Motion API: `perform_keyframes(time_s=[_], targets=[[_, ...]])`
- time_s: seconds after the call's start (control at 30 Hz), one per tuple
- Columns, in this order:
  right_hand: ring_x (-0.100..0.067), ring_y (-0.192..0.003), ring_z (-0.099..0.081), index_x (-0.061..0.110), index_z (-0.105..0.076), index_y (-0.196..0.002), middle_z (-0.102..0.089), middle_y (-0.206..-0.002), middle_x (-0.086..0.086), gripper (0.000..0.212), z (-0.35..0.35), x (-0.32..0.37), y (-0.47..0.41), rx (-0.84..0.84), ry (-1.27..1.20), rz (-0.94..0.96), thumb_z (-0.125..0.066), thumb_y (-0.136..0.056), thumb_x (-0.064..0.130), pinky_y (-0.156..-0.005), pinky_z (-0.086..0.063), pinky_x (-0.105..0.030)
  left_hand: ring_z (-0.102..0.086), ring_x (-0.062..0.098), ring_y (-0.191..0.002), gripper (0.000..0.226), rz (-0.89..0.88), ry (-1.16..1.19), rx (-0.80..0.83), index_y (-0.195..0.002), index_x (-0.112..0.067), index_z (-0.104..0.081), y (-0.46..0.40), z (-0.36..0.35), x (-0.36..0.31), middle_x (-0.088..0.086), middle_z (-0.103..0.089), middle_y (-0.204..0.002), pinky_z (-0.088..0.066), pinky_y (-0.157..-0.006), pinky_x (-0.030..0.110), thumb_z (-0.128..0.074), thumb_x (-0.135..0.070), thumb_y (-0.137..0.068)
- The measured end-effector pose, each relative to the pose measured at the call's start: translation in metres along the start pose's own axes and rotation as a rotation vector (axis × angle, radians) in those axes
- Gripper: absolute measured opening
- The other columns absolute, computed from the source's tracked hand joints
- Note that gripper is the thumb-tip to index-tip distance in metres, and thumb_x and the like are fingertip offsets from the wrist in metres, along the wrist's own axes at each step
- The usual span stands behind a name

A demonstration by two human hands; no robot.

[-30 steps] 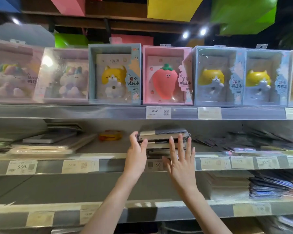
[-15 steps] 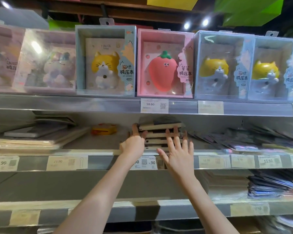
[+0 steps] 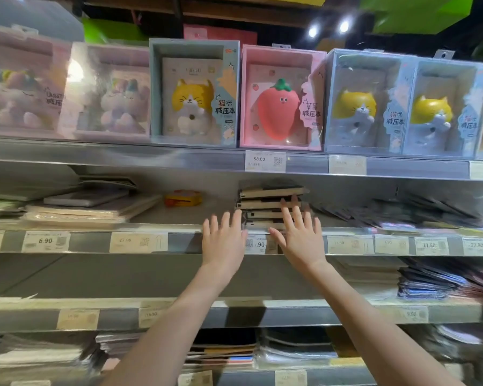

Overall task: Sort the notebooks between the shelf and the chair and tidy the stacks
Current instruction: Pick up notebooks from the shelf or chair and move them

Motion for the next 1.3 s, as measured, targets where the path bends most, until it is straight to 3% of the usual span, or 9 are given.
perform_keyframes(time_s=[0.1, 0.27, 0.5, 0.7, 1.07, 1.3], targets=[[-0.029, -0.144, 0.005, 0.025, 0.007, -0.148, 0.006, -0.157, -0.002, 0.067, -0.002, 0.007, 0.015, 0.028, -0.023, 0.006, -0.010, -0.093, 0.059, -0.114, 0.002, -0.048, -0.008, 0.028, -0.144, 0.050, -0.035, 0.000, 0.000, -0.147, -0.021, -0.015, 0.020, -0.002, 0.001, 0.005, -0.015, -0.156, -0.008, -0.117, 0.044, -0.028, -0.033, -0.101], [-0.023, -0.142, 0.018, 0.028, 0.024, -0.140, 0.021, -0.154, 0.002, 0.063, -0.013, 0.025, 0.049, 0.064, -0.016, 0.017, -0.011, -0.095, 0.056, -0.113, 0.007, -0.049, -0.004, 0.026, -0.145, 0.053, -0.045, 0.017, 0.029, -0.148, -0.022, -0.015, 0.057, -0.012, 0.006, 0.003, -0.007, -0.158, -0.005, -0.118, 0.042, -0.033, -0.030, -0.099], [-0.015, -0.141, 0.021, 0.024, 0.011, -0.147, 0.023, -0.152, 0.005, 0.061, -0.028, 0.048, 0.093, 0.180, -0.107, 0.006, -0.011, -0.097, 0.051, -0.116, 0.006, -0.045, -0.009, 0.026, -0.144, 0.053, -0.043, 0.059, 0.060, -0.146, -0.022, -0.020, 0.101, -0.015, 0.021, 0.002, -0.015, -0.156, -0.007, -0.118, 0.041, -0.038, -0.027, -0.096], [-0.016, -0.144, 0.006, 0.023, -0.010, -0.149, 0.003, -0.158, 0.002, 0.059, -0.048, 0.066, 0.145, 0.163, -0.153, 0.022, -0.011, -0.098, 0.051, -0.116, 0.001, -0.045, -0.010, 0.025, -0.144, 0.052, -0.045, 0.081, 0.126, -0.146, -0.026, -0.022, 0.145, -0.032, 0.042, 0.002, -0.018, -0.155, -0.007, -0.118, 0.040, -0.039, -0.030, -0.096], [-0.017, -0.144, 0.007, 0.022, -0.003, -0.149, 0.005, -0.158, 0.000, 0.061, -0.154, 0.098, 0.291, 0.476, -0.139, -0.044, -0.022, -0.098, 0.049, -0.116, -0.002, -0.043, -0.014, 0.023, -0.142, 0.055, 0.005, 0.115, 0.443, -0.145, -0.026, -0.023, 0.285, -0.133, 0.089, 0.001, -0.020, -0.154, -0.010, -0.117, 0.040, -0.044, -0.032, -0.095], [-0.019, -0.145, -0.003, 0.020, -0.014, -0.149, -0.004, -0.158, -0.003, 0.058, -0.231, 0.119, 0.410, 0.647, -0.173, -0.055, -0.027, -0.099, 0.045, -0.115, -0.007, -0.045, -0.015, 0.026, -0.141, 0.055, 0.032, 0.091, 0.675, -0.146, -0.024, -0.022, 0.397, -0.202, 0.120, 0.003, -0.020, -0.154, -0.010, -0.115, 0.040, -0.040, -0.033, -0.095]])
Point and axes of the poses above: each hand's wrist, its own y-axis away from the middle knuckle, its own z-axis out of the back of the hand, x = y × z, the point moved 9 cm from there along -y, towards the middle knuckle
